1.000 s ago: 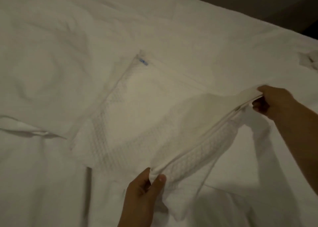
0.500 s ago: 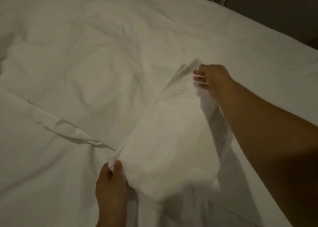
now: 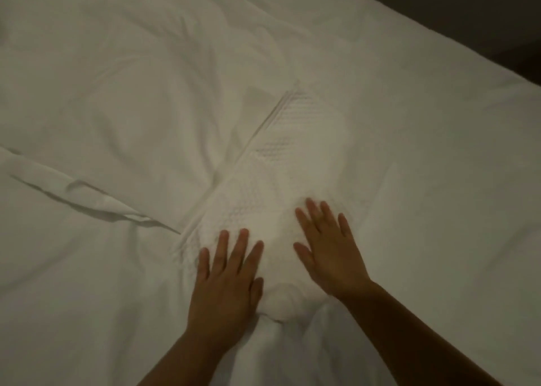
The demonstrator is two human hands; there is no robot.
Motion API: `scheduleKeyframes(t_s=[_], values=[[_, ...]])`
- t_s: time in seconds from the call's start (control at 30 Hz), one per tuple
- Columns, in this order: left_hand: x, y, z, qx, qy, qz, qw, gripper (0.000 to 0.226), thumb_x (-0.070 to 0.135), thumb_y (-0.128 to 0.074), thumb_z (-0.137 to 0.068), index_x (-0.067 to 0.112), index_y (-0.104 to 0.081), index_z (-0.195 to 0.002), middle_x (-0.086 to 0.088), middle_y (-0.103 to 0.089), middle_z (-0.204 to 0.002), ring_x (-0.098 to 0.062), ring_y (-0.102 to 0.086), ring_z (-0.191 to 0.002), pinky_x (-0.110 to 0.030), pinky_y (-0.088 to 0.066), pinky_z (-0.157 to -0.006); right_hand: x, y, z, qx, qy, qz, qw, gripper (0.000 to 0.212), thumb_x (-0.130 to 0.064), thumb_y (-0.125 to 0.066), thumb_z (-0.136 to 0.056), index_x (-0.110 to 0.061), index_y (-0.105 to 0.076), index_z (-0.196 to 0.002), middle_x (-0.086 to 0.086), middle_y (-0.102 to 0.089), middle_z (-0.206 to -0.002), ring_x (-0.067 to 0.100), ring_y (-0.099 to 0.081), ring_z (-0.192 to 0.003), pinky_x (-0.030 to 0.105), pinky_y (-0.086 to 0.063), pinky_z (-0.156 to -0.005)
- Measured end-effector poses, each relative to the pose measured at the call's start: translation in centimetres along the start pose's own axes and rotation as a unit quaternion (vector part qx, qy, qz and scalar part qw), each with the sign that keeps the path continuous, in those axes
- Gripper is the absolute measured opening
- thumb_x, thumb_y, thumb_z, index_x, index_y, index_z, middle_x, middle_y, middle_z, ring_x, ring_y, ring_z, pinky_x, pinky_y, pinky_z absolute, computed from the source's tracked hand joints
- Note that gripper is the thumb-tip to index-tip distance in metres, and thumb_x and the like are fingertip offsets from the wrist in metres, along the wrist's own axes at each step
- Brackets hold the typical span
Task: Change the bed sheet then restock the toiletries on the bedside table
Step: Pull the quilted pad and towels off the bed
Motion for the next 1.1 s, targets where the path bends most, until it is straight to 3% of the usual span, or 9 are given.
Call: scheduleKeyframes(t_s=[0.13,0.23,0.33,0.6,0.77,0.87,0.97,1.03,1.1], values=[[0.3,1.9,-0.9,-0.013,-0.007,-0.011,1.000,0.046,0.035,-0.037,-0.084,0.021,-0.063,-0.120,-0.013,-0.054,-0.134,-0.034,-0.041,-0.128,-0.058,-0.038,-0.097,-1.3,1.6,6.5,0.137,-0.311,-0.243,0.908,0.050,-0.039,-0.042,-0.095,-0.002,-0.053,-0.127,0.020,-0.052,-0.133,0.033,-0.045,-0.126,0.026,-0.033,-0.104],[0.7,2.7,-2.4,-0.030,-0.069,-0.057,0.996,0.050,0.038,-0.037,-0.087,0.023,-0.050,-0.134,-0.013,-0.044,-0.144,-0.034,-0.031,-0.135,-0.059,-0.033,-0.101,-6.0,0.5,10.1,0.018,-0.546,-0.546,0.635,0.036,-0.045,-0.060,-0.087,-0.011,-0.059,-0.101,0.007,-0.065,-0.093,0.029,-0.061,-0.095,0.030,-0.045,-0.081],[0.9,1.4,-3.1,-0.109,-0.111,-0.125,0.980,0.052,0.050,-0.026,-0.094,0.028,-0.039,-0.139,-0.011,-0.044,-0.144,-0.040,-0.042,-0.130,-0.067,-0.036,-0.091,-8.3,0.0,9.9,-0.022,-0.568,-0.648,0.507,0.021,-0.034,-0.067,-0.085,-0.021,-0.056,-0.097,-0.002,-0.063,-0.094,0.022,-0.060,-0.093,0.041,-0.050,-0.092],[0.7,0.4,-3.1,-0.259,-0.129,-0.109,0.951,0.095,0.078,0.041,-0.043,0.039,0.039,-0.129,0.004,0.049,-0.135,-0.025,0.041,-0.130,-0.060,0.016,-0.106,-7.1,-0.4,11.6,-0.004,-0.542,-0.637,0.547,0.028,-0.017,-0.062,-0.089,-0.008,-0.058,-0.114,0.009,-0.065,-0.101,0.021,-0.063,-0.081,0.019,-0.047,-0.049],[0.1,4.0,-1.9,-0.218,-0.214,-0.112,0.946,0.113,0.092,-0.008,-0.063,0.020,0.006,-0.150,-0.002,0.011,-0.155,-0.022,0.006,-0.145,-0.056,-0.002,-0.113,-7.0,0.9,11.8,-0.021,-0.511,-0.707,0.488,0.023,-0.014,-0.062,-0.088,-0.008,-0.063,-0.110,0.011,-0.069,-0.101,0.022,-0.064,-0.083,0.025,-0.048,-0.059],[-0.8,4.3,0.6,-0.119,-0.290,-0.121,0.942,0.097,0.064,-0.066,-0.064,0.013,-0.035,-0.141,-0.011,-0.046,-0.143,-0.028,-0.037,-0.133,-0.050,-0.024,-0.107,-6.5,2.4,11.5,0.011,-0.491,-0.758,0.429,0.027,-0.006,-0.059,-0.089,-0.004,-0.056,-0.115,0.008,-0.064,-0.095,0.020,-0.059,-0.077,0.028,-0.045,-0.061],[-1.0,4.6,0.9,0.009,-0.252,-0.128,0.959,0.060,0.026,-0.057,-0.073,0.011,-0.045,-0.130,-0.012,-0.063,-0.121,-0.030,-0.058,-0.115,-0.050,-0.028,-0.100,-6.8,2.9,12.1,0.027,-0.491,-0.774,0.398,0.040,-0.005,-0.061,-0.088,-0.005,-0.048,-0.125,0.007,-0.060,-0.096,0.020,-0.058,-0.077,0.028,-0.046,-0.061],[-1.1,5.4,0.4,0.048,-0.234,-0.124,0.963,0.043,0.013,-0.039,-0.074,0.011,-0.060,-0.112,-0.008,-0.070,-0.095,-0.027,-0.068,-0.093,-0.047,-0.031,-0.097,-6.7,2.7,13.2,0.056,-0.503,-0.743,0.437,0.055,-0.005,-0.064,-0.086,-0.021,-0.040,-0.133,0.007,-0.060,-0.107,0.024,-0.059,-0.086,0.031,-0.048,-0.062],[-0.9,5.9,0.5,0.042,-0.263,-0.122,0.956,0.038,0.009,-0.036,-0.071,0.015,-0.070,-0.087,-0.001,-0.067,-0.074,-0.022,-0.068,-0.071,-0.040,-0.032,-0.096,-5.9,2.9,14.8,0.098,-0.481,-0.642,0.589,0.073,-0.005,-0.065,-0.085,-0.044,-0.029,-0.135,0.001,-0.053,-0.123,0.023,-0.056,-0.106,0.036,-0.052,-0.077]])
Point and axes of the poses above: each hand's wrist, its own z-axis away from the middle knuckle, its own y-axis out of the back of the hand, x = y × z, the point moved 3 cm from there along -z, towards the middle knuckle
